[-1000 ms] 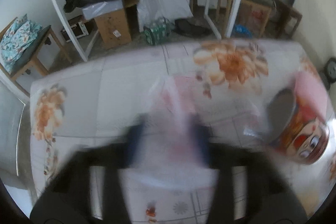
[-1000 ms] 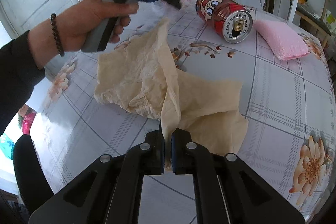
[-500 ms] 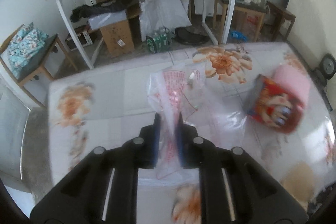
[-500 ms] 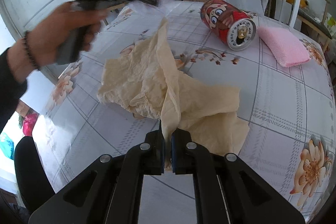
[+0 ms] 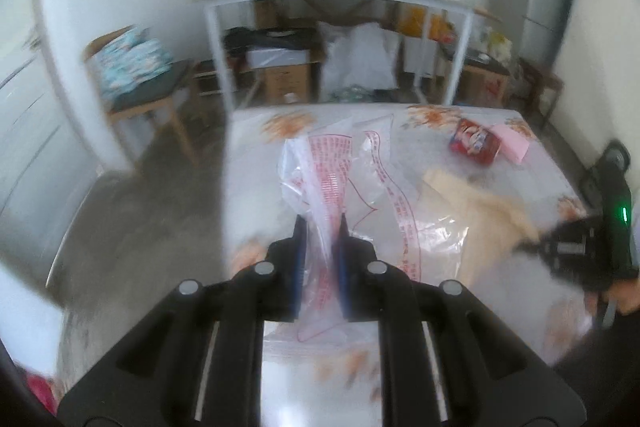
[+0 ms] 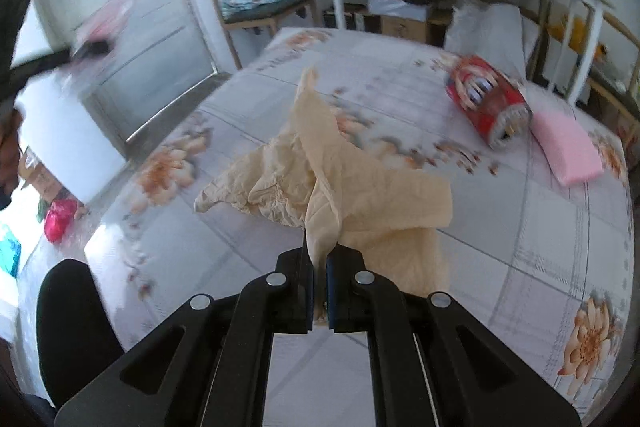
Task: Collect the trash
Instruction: 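Lift the tan paper and plastic bag and carry them toward the blue basket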
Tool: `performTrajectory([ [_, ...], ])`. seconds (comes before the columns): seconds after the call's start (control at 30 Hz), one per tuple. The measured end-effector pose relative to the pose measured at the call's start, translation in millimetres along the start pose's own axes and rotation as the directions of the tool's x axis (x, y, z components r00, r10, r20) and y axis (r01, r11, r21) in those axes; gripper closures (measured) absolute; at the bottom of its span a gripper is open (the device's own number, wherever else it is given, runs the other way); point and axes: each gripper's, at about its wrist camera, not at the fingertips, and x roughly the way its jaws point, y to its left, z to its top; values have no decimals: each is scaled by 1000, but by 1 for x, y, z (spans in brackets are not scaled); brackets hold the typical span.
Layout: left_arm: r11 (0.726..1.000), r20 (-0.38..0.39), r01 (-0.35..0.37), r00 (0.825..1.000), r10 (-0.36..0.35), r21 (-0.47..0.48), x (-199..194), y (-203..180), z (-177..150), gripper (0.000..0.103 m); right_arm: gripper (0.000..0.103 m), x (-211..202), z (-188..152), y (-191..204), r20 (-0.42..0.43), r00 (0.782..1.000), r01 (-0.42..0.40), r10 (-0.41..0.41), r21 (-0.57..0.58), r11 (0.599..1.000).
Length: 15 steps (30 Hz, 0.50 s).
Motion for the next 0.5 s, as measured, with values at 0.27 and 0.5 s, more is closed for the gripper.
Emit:
performTrajectory([
  [0.27, 952, -83, -179, 983, 163, -250, -99, 109, -159, 91, 98, -11, 17, 86, 1, 998, -68, 68, -139, 988],
  [0.5, 827, -310, -367, 918, 247, -426, -117, 178, -333, 91, 98, -34, 26, 189, 13, 981, -182, 193, -281, 942],
])
